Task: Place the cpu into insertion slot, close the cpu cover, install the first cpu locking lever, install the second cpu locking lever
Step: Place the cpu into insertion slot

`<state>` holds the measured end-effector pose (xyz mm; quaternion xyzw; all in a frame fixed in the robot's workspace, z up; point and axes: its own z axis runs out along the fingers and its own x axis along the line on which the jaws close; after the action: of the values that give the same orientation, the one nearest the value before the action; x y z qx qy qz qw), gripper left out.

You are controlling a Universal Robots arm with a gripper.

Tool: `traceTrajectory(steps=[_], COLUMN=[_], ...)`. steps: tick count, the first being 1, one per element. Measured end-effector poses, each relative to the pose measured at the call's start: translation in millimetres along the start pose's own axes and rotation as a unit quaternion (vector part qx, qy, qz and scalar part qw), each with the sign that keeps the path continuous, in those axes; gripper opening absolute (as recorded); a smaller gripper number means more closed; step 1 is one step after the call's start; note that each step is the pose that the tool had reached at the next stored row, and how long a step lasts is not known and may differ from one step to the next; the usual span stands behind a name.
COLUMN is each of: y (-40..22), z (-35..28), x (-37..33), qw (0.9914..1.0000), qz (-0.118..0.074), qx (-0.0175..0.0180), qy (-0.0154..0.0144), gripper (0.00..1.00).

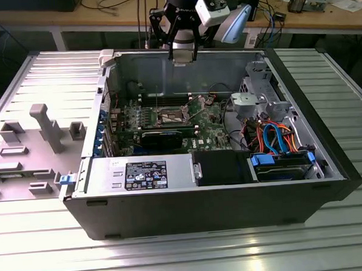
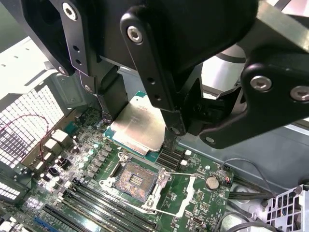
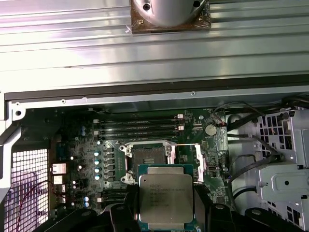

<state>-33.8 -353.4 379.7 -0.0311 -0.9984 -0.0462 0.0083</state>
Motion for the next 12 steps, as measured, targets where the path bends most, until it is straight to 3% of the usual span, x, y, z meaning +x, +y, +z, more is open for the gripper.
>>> traceTrajectory(steps=[9,12], y=[0.0,0.0], z=[0.0,0.0], x=[0.0,0.0], qw=[1.0,0.99994], qz=[0.003,0.011], qx=[-0.0001,-0.0003], qy=[-0.0003,-0.0011], gripper=[0.54,0.54])
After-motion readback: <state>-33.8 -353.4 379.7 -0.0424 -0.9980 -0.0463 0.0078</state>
